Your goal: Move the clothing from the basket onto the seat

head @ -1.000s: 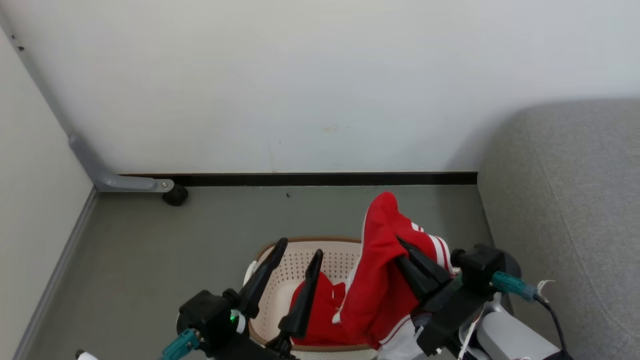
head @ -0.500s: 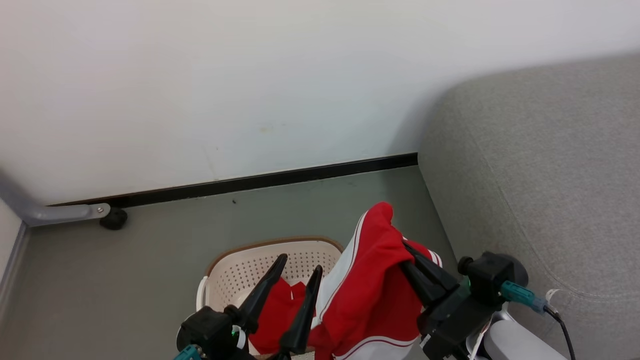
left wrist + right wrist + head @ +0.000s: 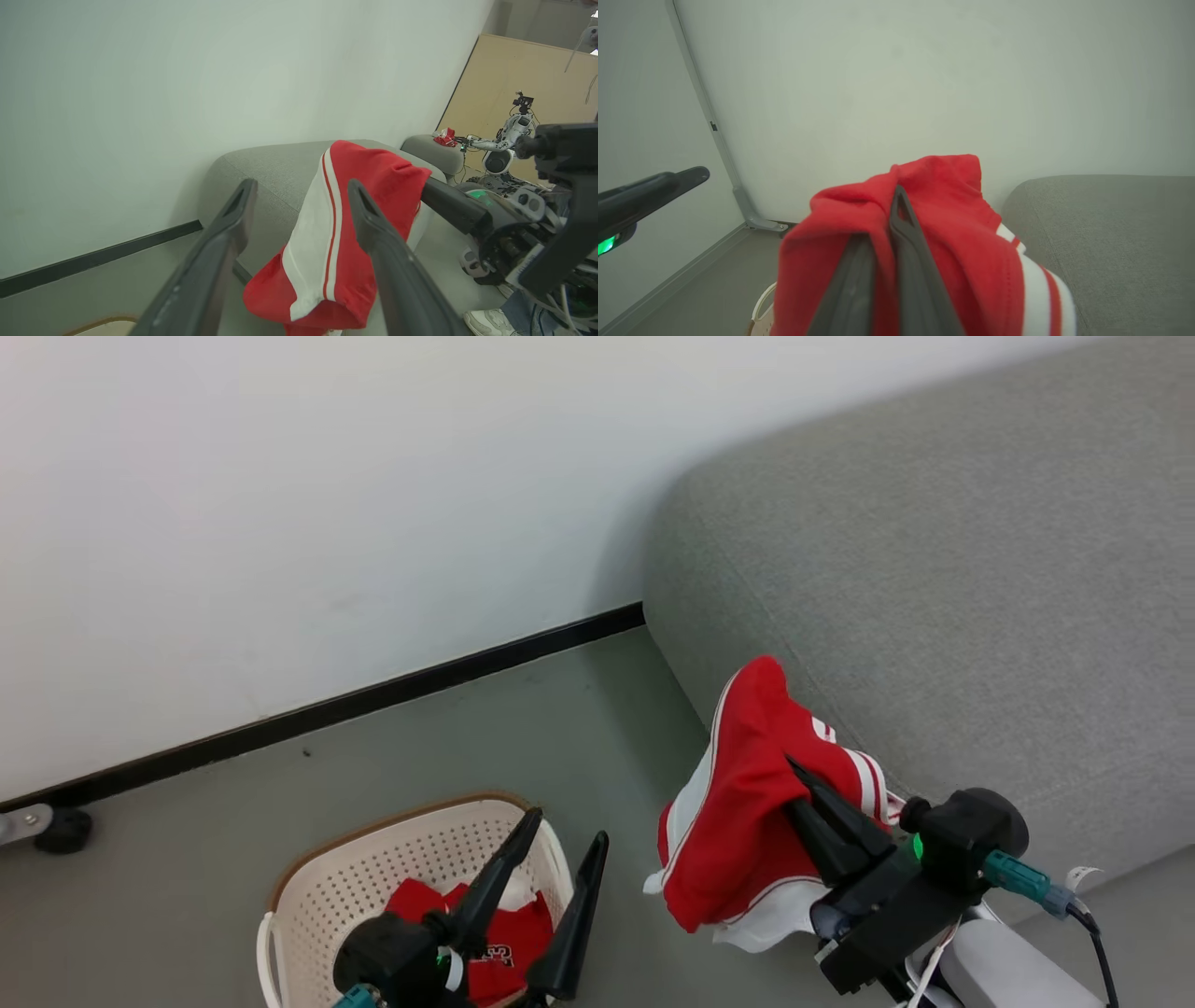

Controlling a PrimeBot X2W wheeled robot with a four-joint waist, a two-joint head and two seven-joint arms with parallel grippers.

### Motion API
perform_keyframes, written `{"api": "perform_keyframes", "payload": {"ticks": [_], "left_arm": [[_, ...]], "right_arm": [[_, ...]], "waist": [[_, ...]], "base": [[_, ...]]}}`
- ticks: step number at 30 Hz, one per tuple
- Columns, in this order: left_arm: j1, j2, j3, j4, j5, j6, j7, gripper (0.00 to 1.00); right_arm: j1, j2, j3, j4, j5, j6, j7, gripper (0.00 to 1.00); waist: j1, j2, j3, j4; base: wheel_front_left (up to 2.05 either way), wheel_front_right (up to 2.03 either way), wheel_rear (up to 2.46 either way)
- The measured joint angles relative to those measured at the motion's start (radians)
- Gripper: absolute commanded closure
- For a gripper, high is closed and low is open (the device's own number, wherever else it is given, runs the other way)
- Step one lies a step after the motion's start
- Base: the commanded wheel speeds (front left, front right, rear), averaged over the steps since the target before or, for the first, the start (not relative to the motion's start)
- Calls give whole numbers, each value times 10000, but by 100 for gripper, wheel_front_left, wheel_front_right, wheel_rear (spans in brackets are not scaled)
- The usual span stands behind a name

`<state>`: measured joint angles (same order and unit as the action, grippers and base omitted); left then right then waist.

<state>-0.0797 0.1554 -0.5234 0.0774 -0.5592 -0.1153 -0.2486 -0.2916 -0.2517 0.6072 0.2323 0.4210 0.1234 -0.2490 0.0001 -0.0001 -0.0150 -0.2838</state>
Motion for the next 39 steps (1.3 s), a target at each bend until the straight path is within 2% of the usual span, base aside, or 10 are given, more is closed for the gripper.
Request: {"api": "perform_keyframes", "payload": {"ticks": [10,15,20,30,35,39], "left_arm": [[282,-123,-249,-167,159,-4,-8,0],[261,-301,-512,-182,328,-6,-8,0],[255,-316,-685,-311,545,-79,-8,0],[199,17,-704,-531,771,-79,-8,0],[148,182,-752,-729,855,-79,-8,0],[37,360,-817,-857,924,-79,8,0]], "right_arm": [[1,-278,-798,-506,12,0,-2,100],[193,-418,-1588,-786,391,0,-2,100],[-182,-462,-2362,-706,918,0,-2,100],[-2903,-1170,-4134,313,1705,0,-4,100],[-4126,-1519,-5363,1388,2715,0,-8,100],[-5058,-1705,-5962,2479,3166,0,-35,100]], "waist": [[0,0,213,-1362],[0,1,418,-1690],[0,0,747,-1646],[1,1,1631,-1225],[1,1,2216,-942],[1,1,2733,-698]], "base": [[0,0,0],[0,0,0],[0,0,0],[0,0,0],[0,0,0],[0,0,0]]}}
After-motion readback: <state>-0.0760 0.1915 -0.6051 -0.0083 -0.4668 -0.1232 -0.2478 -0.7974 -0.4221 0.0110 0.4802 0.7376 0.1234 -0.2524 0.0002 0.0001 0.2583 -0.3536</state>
